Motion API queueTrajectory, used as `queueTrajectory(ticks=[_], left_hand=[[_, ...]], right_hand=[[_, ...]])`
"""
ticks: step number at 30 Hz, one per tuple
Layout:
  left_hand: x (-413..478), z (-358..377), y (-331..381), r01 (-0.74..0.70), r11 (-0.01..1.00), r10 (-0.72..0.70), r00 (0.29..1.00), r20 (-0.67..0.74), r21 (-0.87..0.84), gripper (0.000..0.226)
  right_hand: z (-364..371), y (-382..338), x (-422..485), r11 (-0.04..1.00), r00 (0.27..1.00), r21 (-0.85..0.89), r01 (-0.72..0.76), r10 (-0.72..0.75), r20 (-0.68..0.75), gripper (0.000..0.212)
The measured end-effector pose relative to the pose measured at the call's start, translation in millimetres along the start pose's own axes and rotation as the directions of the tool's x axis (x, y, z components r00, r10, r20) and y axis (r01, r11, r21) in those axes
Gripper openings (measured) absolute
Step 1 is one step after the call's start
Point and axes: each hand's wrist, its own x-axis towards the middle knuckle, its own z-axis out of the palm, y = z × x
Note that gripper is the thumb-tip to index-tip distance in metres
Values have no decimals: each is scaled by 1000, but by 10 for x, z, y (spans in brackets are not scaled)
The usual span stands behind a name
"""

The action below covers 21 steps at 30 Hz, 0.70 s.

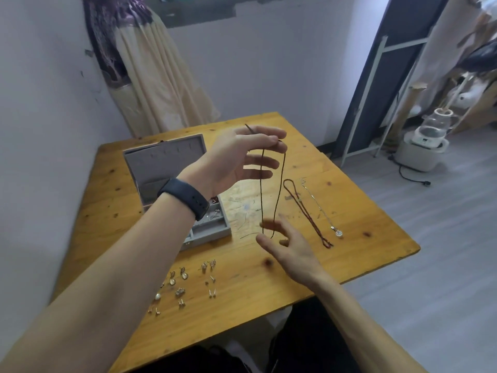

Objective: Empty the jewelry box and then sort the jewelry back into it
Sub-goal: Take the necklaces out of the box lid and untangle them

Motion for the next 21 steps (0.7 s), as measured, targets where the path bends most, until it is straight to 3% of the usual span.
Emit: queueTrajectory(ticks=[2, 3, 8, 12, 15, 17, 21], left_hand=[[107, -50, -146, 17, 996, -11, 998, -66, 84, 17], [176, -90, -243, 26, 987, -8, 994, -113, 158, 16], [605, -298, -775, 111, 880, 19, 964, -266, 462, 15], [898, -360, -1161, 129, 801, 17, 971, -238, 584, 12], [1054, -416, -1445, 112, 682, 62, 976, -209, 723, 10], [1134, -468, -1622, 100, 604, 104, 974, -203, 791, 8], [1240, -522, -1913, 122, 578, 156, 954, -256, 807, 7]], right_hand=[[30, 80, -95, 999, 999, -32, -9, 8, -36, 17], [35, 122, -167, 999, 999, -46, -9, 7, -49, 12], [44, 306, -456, 988, 996, -151, -22, 9, -84, 15], [40, 333, -488, 986, 991, -165, -28, 6, -132, 15], [55, 312, -473, 982, 989, -169, -86, 63, -136, 16], [78, 329, -439, 956, 985, -278, -91, 45, -168, 21], [82, 308, -330, 906, 979, -417, -72, -16, -204, 22]])
